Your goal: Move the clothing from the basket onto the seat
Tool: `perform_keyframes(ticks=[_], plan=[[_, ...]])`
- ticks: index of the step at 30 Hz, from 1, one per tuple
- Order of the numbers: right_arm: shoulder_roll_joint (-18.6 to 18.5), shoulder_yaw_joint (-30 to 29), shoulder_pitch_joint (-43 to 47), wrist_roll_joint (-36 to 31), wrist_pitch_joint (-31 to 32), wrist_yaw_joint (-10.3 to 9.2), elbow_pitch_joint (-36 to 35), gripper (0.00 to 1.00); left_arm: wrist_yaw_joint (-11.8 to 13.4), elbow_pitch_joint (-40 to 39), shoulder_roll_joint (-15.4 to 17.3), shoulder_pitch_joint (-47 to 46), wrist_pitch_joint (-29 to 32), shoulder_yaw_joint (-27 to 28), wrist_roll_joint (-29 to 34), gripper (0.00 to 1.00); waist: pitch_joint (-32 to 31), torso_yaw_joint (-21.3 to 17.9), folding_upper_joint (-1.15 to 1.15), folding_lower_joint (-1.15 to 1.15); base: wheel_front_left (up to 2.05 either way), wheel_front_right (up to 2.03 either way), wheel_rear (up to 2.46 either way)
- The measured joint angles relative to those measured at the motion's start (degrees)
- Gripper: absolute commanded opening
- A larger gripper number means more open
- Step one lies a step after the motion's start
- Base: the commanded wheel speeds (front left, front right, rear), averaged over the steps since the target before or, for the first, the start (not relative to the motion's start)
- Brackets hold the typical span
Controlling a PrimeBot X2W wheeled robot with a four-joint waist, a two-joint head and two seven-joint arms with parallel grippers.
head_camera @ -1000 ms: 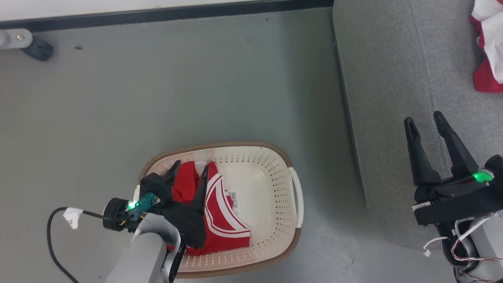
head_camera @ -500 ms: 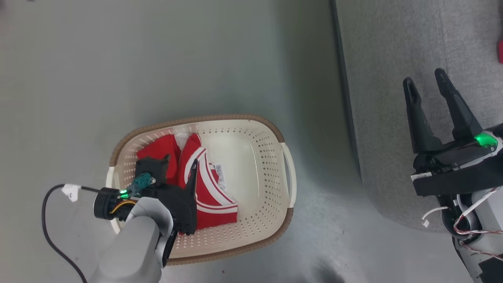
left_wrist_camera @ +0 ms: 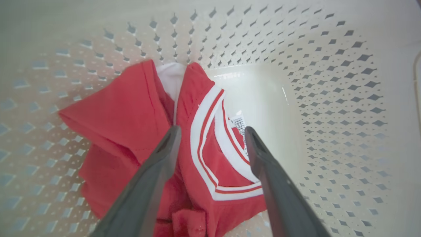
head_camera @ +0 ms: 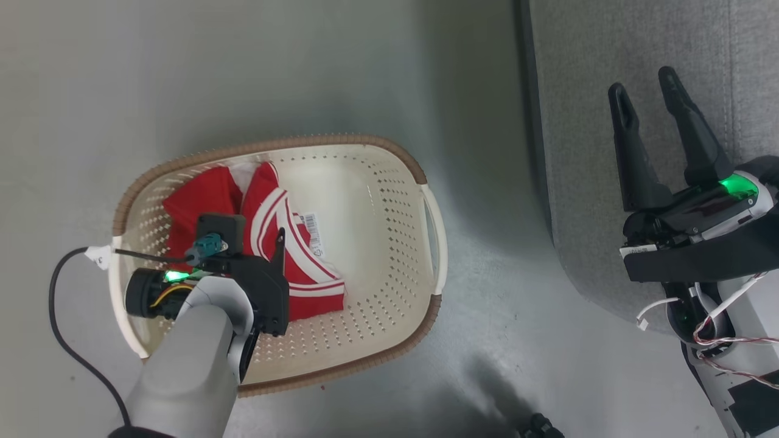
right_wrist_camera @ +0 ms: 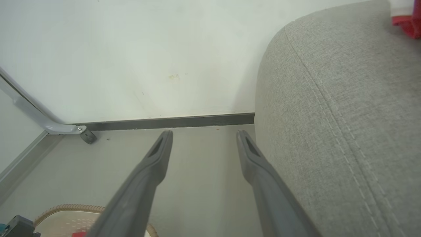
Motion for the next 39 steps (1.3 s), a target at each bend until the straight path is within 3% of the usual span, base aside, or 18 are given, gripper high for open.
perform_keyframes(ticks=[15, 24, 36, 39], plan=[[1.0, 0.51, -3.35, 0.05, -1.05, -0.53, -4.55, 1.0, 3.11, 6.43, 1.31, -5.63, 2.13, 2.15, -0.18, 1.0, 6.87, -2.98, -0.02, -0.02, 0.0, 0.0, 0.0], [4.27, 1.93, -3.24, -0.04, -0.48, 0.0, -7.69, 1.0, 3.37, 9.46, 1.98, -6.29, 3.04, 2.1, -0.18, 1.0, 8.43, -4.72, 0.0, 0.0, 0.0, 0.0, 0.0], [4.83, -0.32, -2.57, -0.88, -0.44, 0.01, -13.27, 1.0, 3.6, 11.87, 1.98, -6.69, 4.03, 1.91, -0.16, 1.0, 8.46, -6.1, -0.01, 0.0, 0.0, 0.0, 0.0], [4.83, -0.68, -1.8, -1.0, -0.44, 0.01, -14.16, 1.0, 3.6, 12.29, 1.98, -6.72, 4.05, 1.91, -0.16, 0.44, 8.35, -6.37, 0.0, 0.0, 0.0, 0.0, 0.0]])
